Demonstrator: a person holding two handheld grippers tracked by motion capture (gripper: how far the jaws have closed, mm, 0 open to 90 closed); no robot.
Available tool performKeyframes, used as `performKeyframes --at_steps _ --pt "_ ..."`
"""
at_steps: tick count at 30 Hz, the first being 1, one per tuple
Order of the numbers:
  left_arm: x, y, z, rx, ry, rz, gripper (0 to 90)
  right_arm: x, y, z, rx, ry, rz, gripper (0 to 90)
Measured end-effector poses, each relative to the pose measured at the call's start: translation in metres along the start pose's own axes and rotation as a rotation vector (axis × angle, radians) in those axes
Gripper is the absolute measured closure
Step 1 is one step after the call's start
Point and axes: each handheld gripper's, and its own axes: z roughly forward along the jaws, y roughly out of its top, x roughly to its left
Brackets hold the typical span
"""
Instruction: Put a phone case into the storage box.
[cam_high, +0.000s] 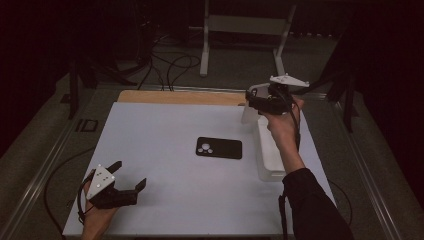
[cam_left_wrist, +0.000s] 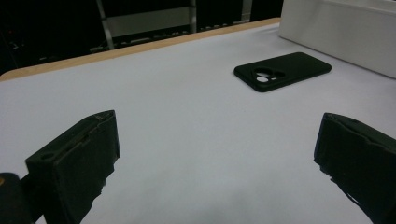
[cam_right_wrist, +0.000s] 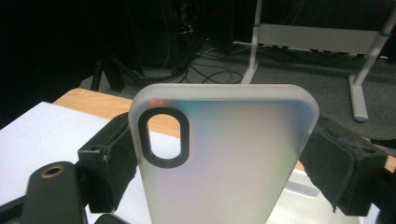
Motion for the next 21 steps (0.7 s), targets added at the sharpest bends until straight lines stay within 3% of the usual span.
performKeyframes --at_steps 21 --pt "-0.001 0.0 0.0 0.001 -0.001 -0.002 0.7 -0.032 -0.004 0.011 0.019 -0.107 0.038 16.9"
